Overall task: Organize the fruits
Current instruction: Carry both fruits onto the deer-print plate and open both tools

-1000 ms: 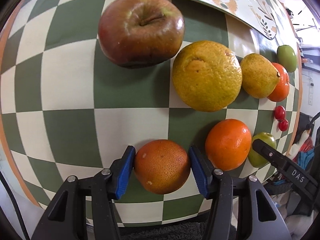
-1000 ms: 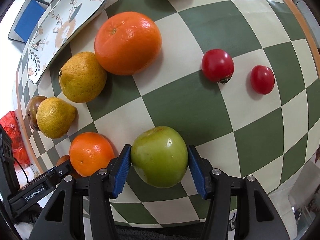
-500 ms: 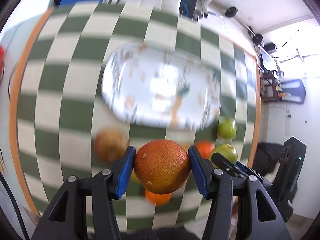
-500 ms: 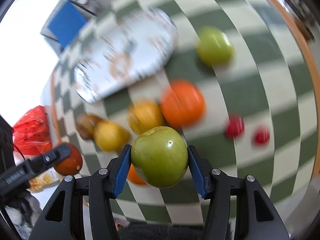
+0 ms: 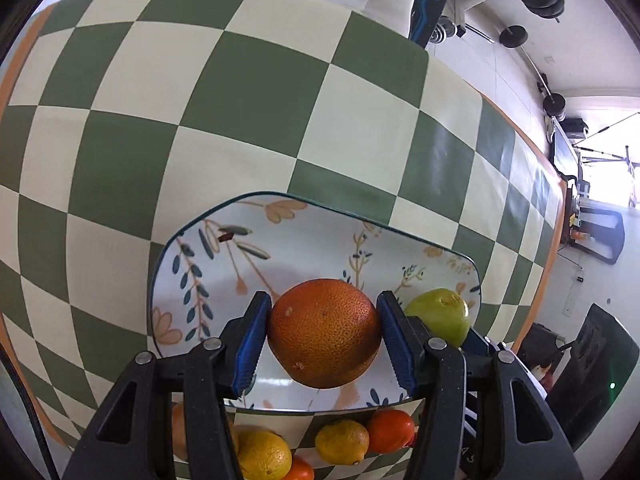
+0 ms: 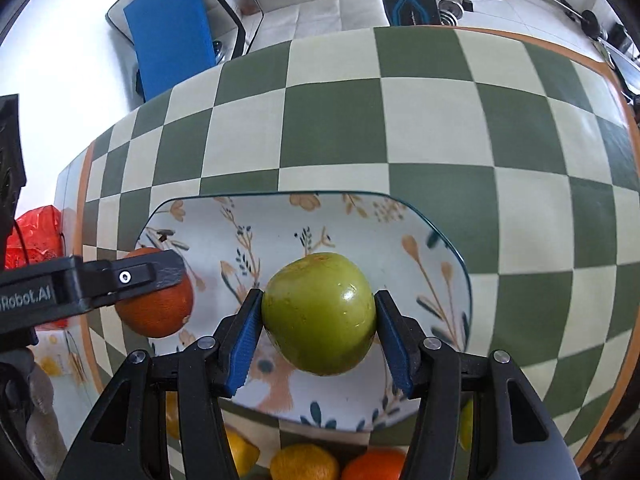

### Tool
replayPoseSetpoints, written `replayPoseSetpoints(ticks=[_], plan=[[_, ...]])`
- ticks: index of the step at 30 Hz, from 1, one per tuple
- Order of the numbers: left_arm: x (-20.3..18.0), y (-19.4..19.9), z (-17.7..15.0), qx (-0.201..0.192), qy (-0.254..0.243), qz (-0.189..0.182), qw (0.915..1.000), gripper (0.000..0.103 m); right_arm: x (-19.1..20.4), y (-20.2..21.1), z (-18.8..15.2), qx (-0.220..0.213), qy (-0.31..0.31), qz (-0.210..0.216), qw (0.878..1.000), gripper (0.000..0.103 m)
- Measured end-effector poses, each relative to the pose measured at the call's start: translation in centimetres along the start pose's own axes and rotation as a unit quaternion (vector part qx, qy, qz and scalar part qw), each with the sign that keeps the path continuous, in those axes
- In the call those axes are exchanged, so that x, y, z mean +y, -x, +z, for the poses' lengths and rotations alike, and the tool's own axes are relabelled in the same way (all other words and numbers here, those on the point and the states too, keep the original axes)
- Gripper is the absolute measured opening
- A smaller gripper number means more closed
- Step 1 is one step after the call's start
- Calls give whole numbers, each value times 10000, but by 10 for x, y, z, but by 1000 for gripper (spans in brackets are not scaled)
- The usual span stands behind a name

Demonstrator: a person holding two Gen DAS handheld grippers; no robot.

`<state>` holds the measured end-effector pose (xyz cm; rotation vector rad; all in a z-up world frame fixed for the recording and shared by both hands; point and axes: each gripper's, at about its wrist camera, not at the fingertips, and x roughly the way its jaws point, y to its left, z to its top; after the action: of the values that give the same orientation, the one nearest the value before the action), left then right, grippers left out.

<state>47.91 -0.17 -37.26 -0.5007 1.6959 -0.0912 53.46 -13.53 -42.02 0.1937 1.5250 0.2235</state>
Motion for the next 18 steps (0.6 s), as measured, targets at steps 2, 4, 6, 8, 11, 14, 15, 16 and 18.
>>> replayPoseSetpoints(ticks=[2, 4, 6, 8, 11, 14, 15, 16, 18], plan=[[1, -2, 2, 49, -44, 8, 10000, 53, 0, -7, 5, 30, -25, 25, 10000, 58], [2, -4, 0, 144, -101, 10, 9998, 53, 1, -12, 9, 35, -9, 49, 10000, 58], [2, -5, -2, 202, -113, 4, 9997, 53, 0, -16, 11, 38, -8, 22, 10000, 59], [0, -4, -2, 153, -157, 75, 9997, 55, -1, -17, 13, 34, -61, 79, 9999, 59], [-4, 2, -1, -10, -344, 266, 9991, 77, -2, -13, 12, 45, -63, 101, 9999, 76], [-10, 9, -7, -274, -545, 666, 9959, 87, -6, -2, 7, -11, -100, -94, 9999, 92], [-11, 12, -10, -366, -617, 796, 9942, 87, -6, 0, 5, -32, -110, -264, 9996, 93], [-12, 15, -14, -445, -685, 928, 9923, 89, -5, 2, 3, -57, -99, -393, 9992, 93], [-11, 23, -24, -611, -815, 1152, 9881, 90, -6, 8, -6, -91, -58, -687, 9976, 94]])
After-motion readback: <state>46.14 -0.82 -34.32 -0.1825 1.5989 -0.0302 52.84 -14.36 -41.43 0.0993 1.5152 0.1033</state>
